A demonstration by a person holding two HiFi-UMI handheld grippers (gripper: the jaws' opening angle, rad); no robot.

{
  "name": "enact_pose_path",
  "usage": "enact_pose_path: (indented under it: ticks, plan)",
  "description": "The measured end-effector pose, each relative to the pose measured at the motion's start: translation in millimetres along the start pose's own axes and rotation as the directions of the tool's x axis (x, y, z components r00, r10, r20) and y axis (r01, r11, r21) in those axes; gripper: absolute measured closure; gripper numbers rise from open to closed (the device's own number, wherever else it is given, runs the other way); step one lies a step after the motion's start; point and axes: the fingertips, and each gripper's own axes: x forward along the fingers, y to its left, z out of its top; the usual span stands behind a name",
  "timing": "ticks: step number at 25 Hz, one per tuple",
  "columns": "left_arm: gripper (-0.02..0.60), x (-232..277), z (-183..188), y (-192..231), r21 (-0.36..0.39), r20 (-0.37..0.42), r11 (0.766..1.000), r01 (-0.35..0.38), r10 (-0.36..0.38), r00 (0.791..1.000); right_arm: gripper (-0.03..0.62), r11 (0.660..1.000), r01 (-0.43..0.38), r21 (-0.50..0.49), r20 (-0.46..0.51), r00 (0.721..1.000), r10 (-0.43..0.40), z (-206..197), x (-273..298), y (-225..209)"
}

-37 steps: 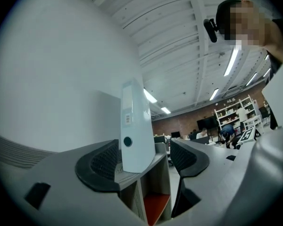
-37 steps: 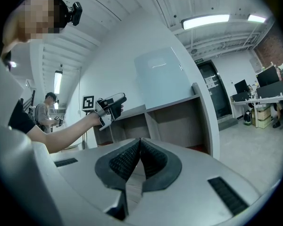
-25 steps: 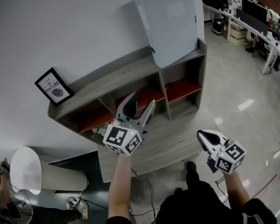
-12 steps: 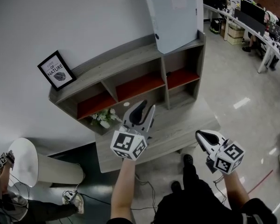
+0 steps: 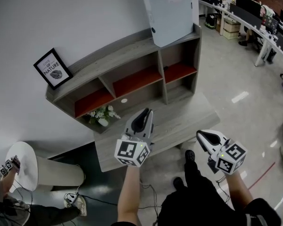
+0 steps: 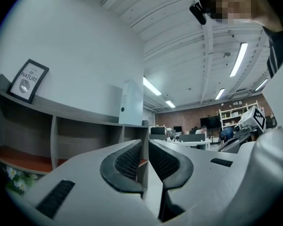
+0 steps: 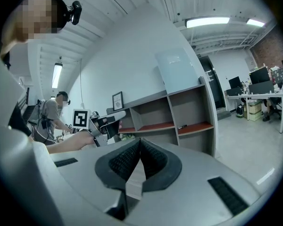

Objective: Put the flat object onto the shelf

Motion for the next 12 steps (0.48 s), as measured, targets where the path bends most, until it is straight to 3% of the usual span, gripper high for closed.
enact_pose_path:
  ticks: [8, 12]
  plan:
    - [0.549, -20, -18, -13, -0.042, -0.015, 0.999, 0.012, -0.013, 1.000, 0.580, 1.000, 0.009, -0.013, -0.018, 1.000, -0.009, -9, -8, 15]
    - [0.549, -32, -29, -28, -0.111, -0.011, 0.994, 0.023, -0.024, 1.000, 0.580, 1.000, 0.011, -0.009, -0.016, 1.000, -0.011, -11, -13, 14]
